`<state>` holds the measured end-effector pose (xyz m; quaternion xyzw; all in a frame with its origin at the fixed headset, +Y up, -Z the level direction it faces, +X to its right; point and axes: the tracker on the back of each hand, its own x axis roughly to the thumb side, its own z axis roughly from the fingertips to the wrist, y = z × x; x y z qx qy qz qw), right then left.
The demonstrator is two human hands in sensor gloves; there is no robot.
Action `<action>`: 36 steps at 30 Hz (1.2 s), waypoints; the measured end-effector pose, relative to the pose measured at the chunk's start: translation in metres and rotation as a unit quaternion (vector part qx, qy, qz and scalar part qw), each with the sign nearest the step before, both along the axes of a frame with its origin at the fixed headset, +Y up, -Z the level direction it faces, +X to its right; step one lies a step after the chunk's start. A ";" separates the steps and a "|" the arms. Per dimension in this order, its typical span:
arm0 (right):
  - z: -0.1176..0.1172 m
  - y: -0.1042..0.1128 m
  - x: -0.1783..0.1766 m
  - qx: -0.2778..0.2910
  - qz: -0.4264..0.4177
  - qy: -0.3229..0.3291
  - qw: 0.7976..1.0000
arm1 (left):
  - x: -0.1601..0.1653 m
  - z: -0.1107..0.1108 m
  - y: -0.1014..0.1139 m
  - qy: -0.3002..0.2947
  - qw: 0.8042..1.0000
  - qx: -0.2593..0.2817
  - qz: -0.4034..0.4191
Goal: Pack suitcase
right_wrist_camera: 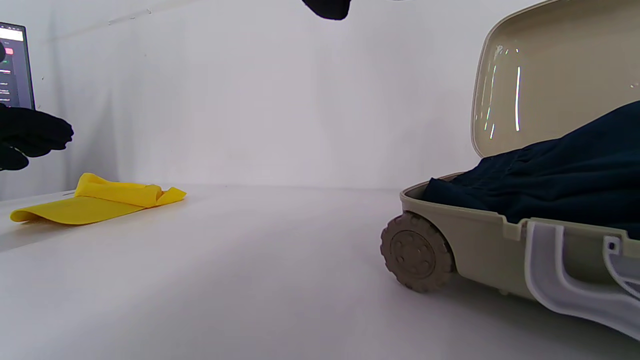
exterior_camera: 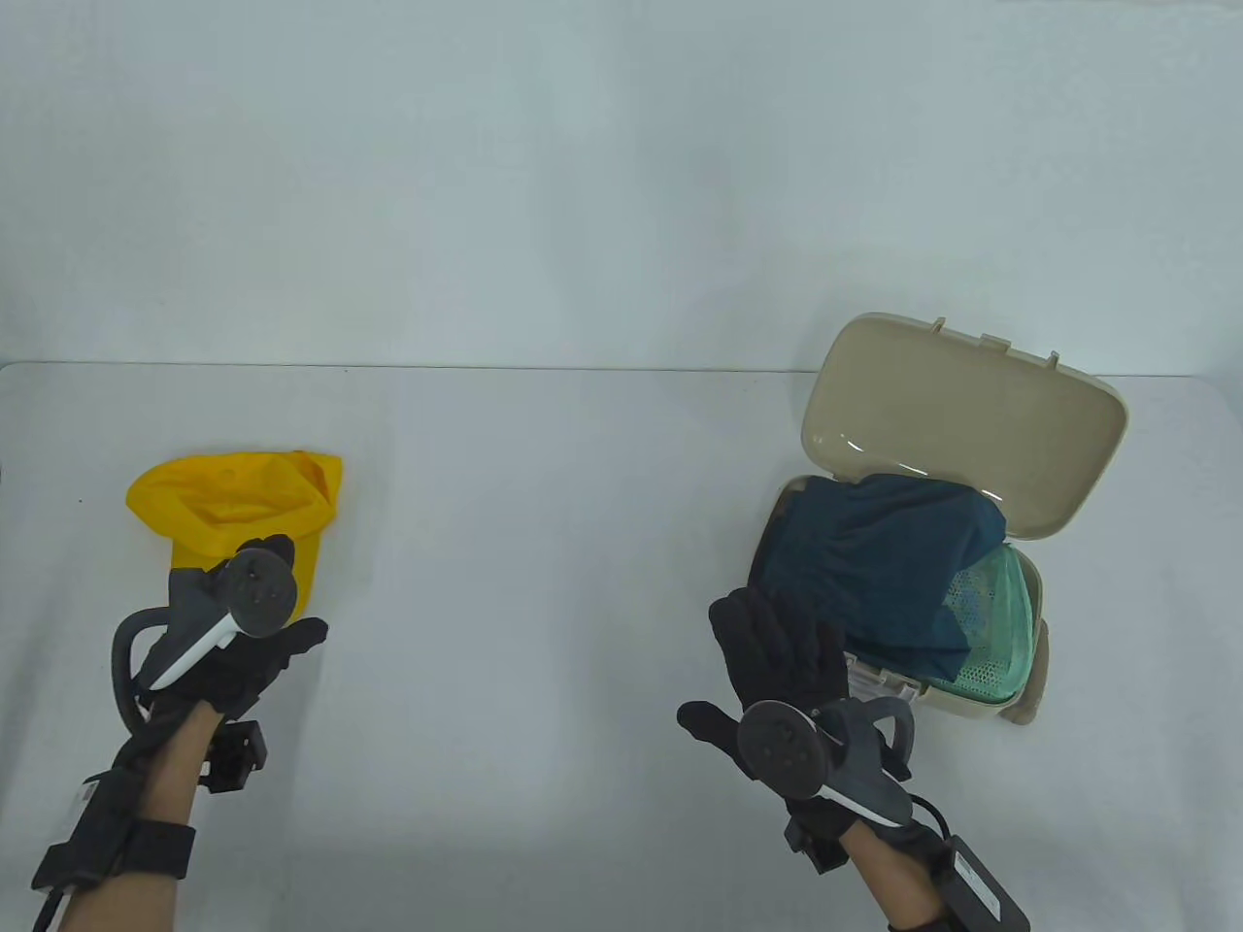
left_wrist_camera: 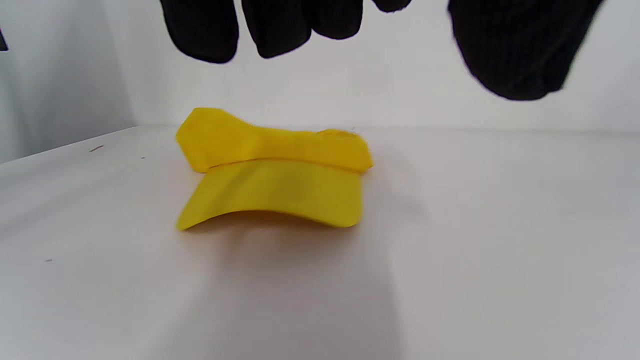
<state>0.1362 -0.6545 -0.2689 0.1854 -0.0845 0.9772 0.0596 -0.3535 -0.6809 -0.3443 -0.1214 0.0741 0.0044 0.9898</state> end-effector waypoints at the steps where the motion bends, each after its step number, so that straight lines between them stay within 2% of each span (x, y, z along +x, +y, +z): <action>1: 0.000 0.000 0.000 -0.001 -0.003 0.001 1.000 | -0.005 -0.002 -0.003 0.003 1.000 -0.009 -0.008; 8: -0.004 -0.005 0.001 -0.017 0.000 -0.004 1.000 | -0.035 -0.029 -0.039 0.040 0.994 -0.080 -0.070; 14: -0.005 -0.005 0.001 -0.023 0.000 -0.008 1.000 | -0.043 -0.052 -0.067 0.059 0.989 -0.126 -0.045; 18: -0.006 -0.006 0.002 -0.033 -0.002 -0.011 0.999 | -0.043 -0.059 -0.075 0.069 0.989 -0.124 -0.031; 22: -0.007 -0.009 0.000 -0.046 -0.004 -0.007 0.999 | -0.030 -0.061 -0.075 0.045 0.980 -0.103 -0.164; 23: -0.007 -0.010 0.000 -0.045 -0.001 -0.006 0.999 | -0.029 -0.061 -0.075 0.044 0.979 -0.096 -0.173; 28: -0.006 -0.014 -0.004 -0.048 0.014 0.003 0.999 | -0.027 -0.054 -0.065 0.061 0.982 -0.067 -0.167; 30: -0.006 -0.015 -0.004 -0.047 0.019 0.005 0.999 | -0.025 -0.048 -0.055 0.063 0.982 -0.035 -0.173; 34: -0.004 -0.013 -0.006 -0.045 0.012 0.015 0.999 | -0.017 -0.035 -0.023 0.064 0.986 0.037 -0.150; 36: -0.003 -0.012 -0.007 -0.042 0.013 0.019 0.999 | -0.008 -0.027 0.001 0.056 0.985 0.074 -0.144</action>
